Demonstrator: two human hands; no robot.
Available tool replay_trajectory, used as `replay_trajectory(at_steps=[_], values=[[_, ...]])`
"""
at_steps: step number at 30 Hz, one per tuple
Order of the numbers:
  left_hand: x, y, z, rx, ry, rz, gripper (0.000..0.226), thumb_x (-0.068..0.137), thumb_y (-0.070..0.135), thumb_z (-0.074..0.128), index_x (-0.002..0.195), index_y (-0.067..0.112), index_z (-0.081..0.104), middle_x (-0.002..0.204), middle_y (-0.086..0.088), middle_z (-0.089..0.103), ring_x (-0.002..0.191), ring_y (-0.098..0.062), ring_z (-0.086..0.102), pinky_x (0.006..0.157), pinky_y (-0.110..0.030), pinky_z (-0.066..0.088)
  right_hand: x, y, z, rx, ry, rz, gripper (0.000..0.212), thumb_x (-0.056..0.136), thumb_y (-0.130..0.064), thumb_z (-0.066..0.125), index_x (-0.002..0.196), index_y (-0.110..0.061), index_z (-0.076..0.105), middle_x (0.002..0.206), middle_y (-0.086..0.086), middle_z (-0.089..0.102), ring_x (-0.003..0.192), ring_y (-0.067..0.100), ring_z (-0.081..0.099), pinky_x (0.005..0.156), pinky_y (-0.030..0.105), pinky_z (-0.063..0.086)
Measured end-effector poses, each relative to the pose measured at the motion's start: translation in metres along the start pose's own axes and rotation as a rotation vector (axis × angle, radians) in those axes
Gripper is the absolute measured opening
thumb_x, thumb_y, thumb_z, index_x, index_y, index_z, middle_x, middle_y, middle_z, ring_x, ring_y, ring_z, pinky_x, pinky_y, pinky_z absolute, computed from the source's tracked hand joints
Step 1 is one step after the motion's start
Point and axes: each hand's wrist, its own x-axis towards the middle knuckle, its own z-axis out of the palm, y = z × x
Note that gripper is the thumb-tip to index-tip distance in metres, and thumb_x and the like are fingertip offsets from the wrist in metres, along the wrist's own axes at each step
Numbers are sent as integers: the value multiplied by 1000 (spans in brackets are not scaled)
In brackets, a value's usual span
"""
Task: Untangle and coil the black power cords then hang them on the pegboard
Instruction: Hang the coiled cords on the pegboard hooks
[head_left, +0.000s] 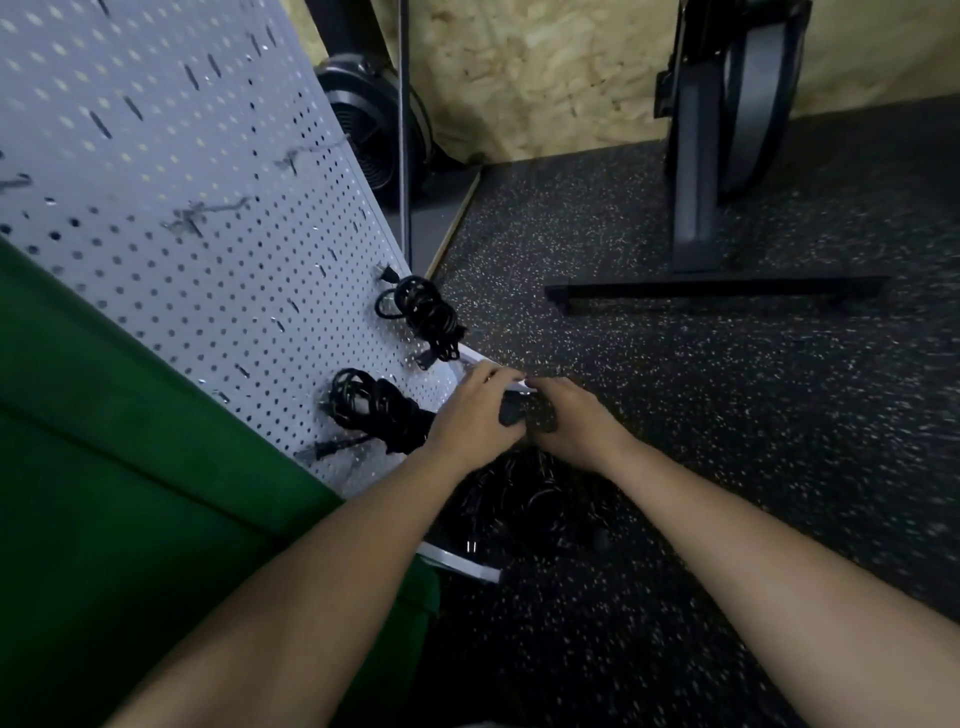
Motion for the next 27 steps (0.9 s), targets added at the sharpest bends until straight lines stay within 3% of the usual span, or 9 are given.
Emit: replay_trajectory(at_steps=[6, 11, 15, 18, 22, 25, 27], values=[[-15, -30, 94, -21, -395, -248, 67, 86, 45, 82, 141, 20, 54, 135, -8, 54, 127, -31, 55, 104, -46, 50, -27, 58, 17, -102, -138, 115, 79, 90, -27, 76, 159, -24, 37, 153, 3, 44, 142, 24, 43, 119, 35, 35], [-27, -51, 159, -130, -545, -444, 81, 84, 56, 79, 150, 18, 50, 148, -8, 53, 132, -28, 54, 109, -45, 48, -26, 80, 25, -125, -175, 142, 79, 91, -28, 75, 159, -27, 35, 155, 0, 42, 143, 23, 42, 118, 39, 38], [-25, -42, 194, -19, -401, -540, 66, 85, 73, 64, 133, 27, 61, 139, -6, 49, 129, -31, 50, 109, -51, 41, -29, 87, 32, -127, -205, 152, 76, 92, -28, 74, 159, -28, 36, 153, -1, 42, 141, 22, 44, 116, 37, 40], [-16, -38, 204, 24, -338, -608, 53, 95, 65, 61, 124, 22, 68, 136, -4, 52, 128, -29, 51, 113, -51, 35, -35, 92, 37, -140, -228, 177, 76, 94, -30, 73, 160, -29, 35, 156, -4, 39, 143, 20, 41, 116, 33, 39], [-9, -40, 199, 0, -258, -638, 25, 101, 42, 64, 99, 18, 74, 102, -2, 72, 104, -27, 66, 109, -48, 35, -42, 98, 34, -133, -239, 225, 73, 95, -30, 73, 158, -28, 37, 154, -5, 42, 141, 19, 43, 115, 34, 40], [-13, -42, 184, -79, -214, -625, 28, 100, 38, 65, 80, 19, 72, 83, 0, 69, 85, -23, 64, 102, -47, 39, -44, 99, 29, -118, -240, 285, 69, 96, -32, 73, 156, -25, 41, 154, -1, 44, 141, 21, 45, 115, 34, 40], [-17, -40, 168, -149, -182, -577, 42, 99, 34, 67, 61, 18, 61, 62, 3, 60, 63, -18, 56, 82, -39, 46, -42, 94, 24, -99, -234, 334, 67, 97, -35, 72, 156, -21, 43, 154, 4, 47, 141, 24, 46, 113, 34, 39]])
